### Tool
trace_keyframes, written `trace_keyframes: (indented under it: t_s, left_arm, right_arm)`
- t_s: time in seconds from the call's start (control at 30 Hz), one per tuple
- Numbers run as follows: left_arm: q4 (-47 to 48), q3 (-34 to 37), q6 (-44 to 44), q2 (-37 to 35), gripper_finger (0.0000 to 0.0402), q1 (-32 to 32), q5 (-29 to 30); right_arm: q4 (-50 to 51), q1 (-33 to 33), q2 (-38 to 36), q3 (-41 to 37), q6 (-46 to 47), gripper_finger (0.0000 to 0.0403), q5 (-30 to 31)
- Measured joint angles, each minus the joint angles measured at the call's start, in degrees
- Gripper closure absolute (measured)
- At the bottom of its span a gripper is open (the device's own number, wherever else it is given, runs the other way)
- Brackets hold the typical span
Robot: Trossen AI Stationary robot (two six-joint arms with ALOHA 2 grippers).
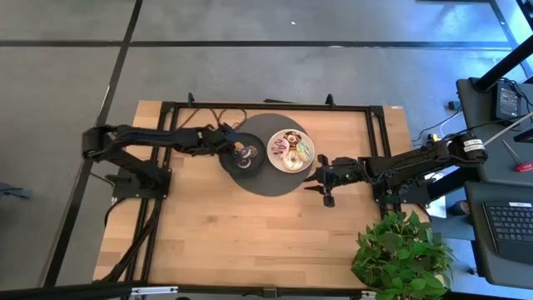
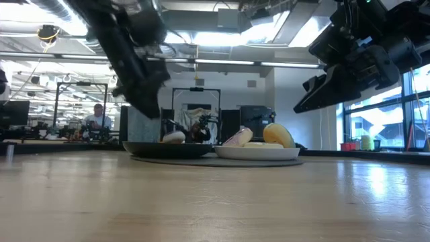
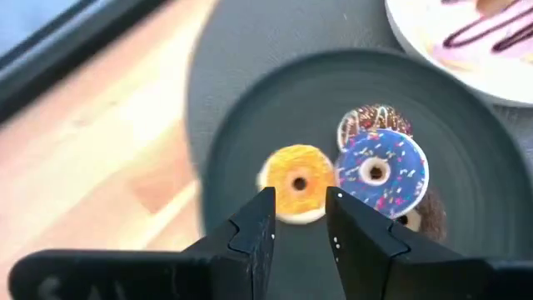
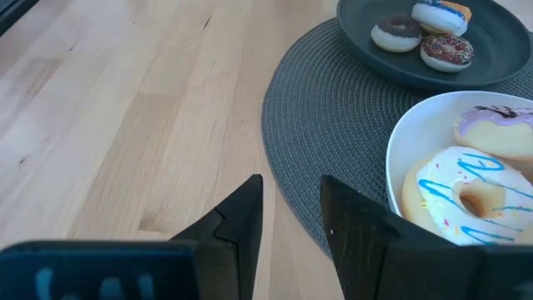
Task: Pick & Place donuts
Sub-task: Return to Home Position
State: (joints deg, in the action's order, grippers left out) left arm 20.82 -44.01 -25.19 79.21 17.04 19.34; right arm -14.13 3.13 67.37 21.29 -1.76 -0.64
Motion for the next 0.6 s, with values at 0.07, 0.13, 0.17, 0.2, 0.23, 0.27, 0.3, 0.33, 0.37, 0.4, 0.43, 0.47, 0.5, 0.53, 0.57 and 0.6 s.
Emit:
trace_keyframes:
  t_s: [0.07,0.13,0.17,0.2,0.23,0.27,0.3,0.33,0.37,0.4,0.43,0.47,0.5,0.53,0.57,0.6]
  left_arm:
    - [3.01,0.0,-0.02,-4.25,0.0299,-0.3,0.93]
    - [3.68,0.81,0.0,-9.03,0.0298,-1.61,2.24]
    - [3.38,1.73,0.0,-11.46,0.0297,-2.68,2.99]
    - [3.01,2.96,-0.02,-13.87,0.0297,-3.96,3.85]
    - [1.73,4.52,-0.04,-16.14,0.0296,-5.52,4.86]
    - [-0.28,6.42,0.01,-18.42,0.0295,-7.34,5.74]
    - [-2.98,8.68,0.26,-20.74,0.0295,-9.31,6.4]
    - [-6.36,11.15,0.56,-22.79,0.0295,-11.28,6.56]
    - [-10.22,13.7,0.8,-24.69,0.0295,-13.27,6.42]
    - [-13.97,16.15,1.24,-26.38,0.0296,-15.08,6.05]
    - [-18.21,18.66,2.31,-27.78,0.0297,-16.86,5.14]
    - [-21.92,20.92,3.67,-29.09,0.0298,-18.52,3.54]
    - [-25.41,23.11,4.93,-30.21,0.0299,-20.06,1.48]
    - [-29.23,25.13,5.86,-31.03,0.03,-21.47,-1.09]
    - [-32.79,26.95,6.33,-31.65,0.03,-22.74,-3.07]
    - [-36.14,28.64,6.76,-32.24,0.0301,-23.85,-4.54]
  right_arm:
    - [0.3,-0.02,0.0,-0.01,-0.28,0.0279,0.0]
    - [0.46,-0.02,0.0,-0.01,0.24,0.0279,0.02]
    - [0.4,-0.01,0.0,-0.01,1.84,0.0279,-0.26]
    - [0.36,-0.01,-0.04,0.0,2.9,0.0279,-1.24]
    - [0.43,-0.04,-0.3,-0.01,3.08,0.0279,-3.07]
    - [0.48,-0.21,-0.88,-0.1,2.97,0.0279,-5.06]
    - [0.37,-0.45,-1.61,-0.27,2.99,0.0279,-6.87]
    - [0.16,-0.78,-2.56,-0.64,3.18,0.0279,-8.31]
    - [0.17,-1.2,-3.87,-1.32,3.88,0.0279,-8.9]
    - [0.15,-1.68,-5.36,-2.31,4.74,0.0279,-8.92]
    - [0.18,-2.07,-7.1,-3.58,5.79,0.0279,-8.84]
    - [0.22,-2.37,-9.21,-5.09,6.72,0.0279,-8.71]
    - [-0.17,-2.64,-11.41,-6.59,7.81,0.0279,-8.66]
    - [-1.01,-2.77,-13.99,-8.2,8.65,0.0279,-8.27]
    - [-1.89,-2.87,-16.47,-9.67,8.95,0.0279,-7.88]
    - [-2.9,-2.92,-18.86,-10.92,8.99,0.0279,-7.36]
